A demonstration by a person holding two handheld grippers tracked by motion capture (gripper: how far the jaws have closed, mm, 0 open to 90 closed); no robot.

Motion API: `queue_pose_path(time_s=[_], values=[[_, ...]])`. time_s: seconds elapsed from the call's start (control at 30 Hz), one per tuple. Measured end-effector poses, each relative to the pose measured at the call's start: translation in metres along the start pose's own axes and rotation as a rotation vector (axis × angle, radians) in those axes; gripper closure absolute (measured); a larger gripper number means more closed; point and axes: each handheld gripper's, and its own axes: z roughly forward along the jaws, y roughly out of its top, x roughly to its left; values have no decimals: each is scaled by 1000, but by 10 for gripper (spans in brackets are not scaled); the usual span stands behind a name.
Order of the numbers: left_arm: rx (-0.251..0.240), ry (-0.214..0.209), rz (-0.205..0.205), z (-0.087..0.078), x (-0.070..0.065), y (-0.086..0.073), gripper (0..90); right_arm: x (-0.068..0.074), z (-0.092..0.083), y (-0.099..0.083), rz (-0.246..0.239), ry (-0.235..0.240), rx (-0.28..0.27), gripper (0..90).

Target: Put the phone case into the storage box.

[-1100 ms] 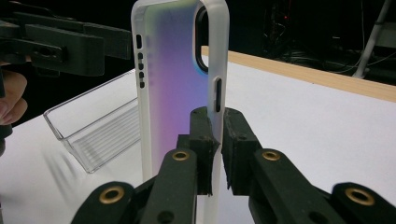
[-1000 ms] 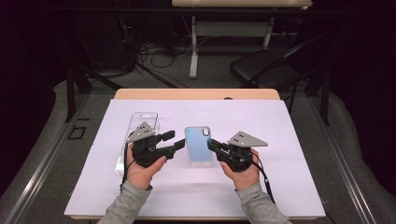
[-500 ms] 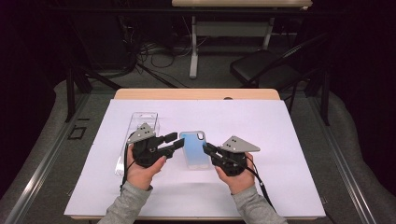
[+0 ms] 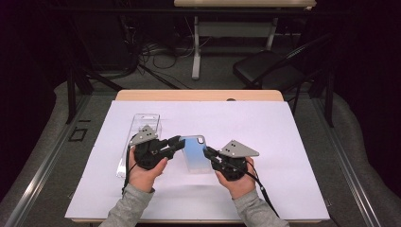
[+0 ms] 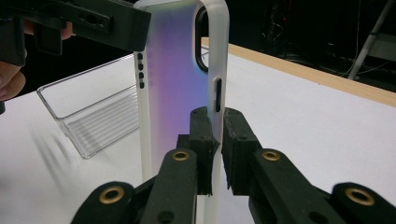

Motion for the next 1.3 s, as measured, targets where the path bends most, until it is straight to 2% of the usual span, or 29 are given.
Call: queue_pose_path(time_s=[0.3,0.9,1.3], values=[[7,-8,-11,1,1,-1,763,0,0,0,1,-2,-4,836],[-6,-33,-64,2,5,-4,795,0,-1,0,6,-1,-10,836],[-5,-38,-68,1,5,-4,816,-1,-1,-1,10,-2,-12,836]])
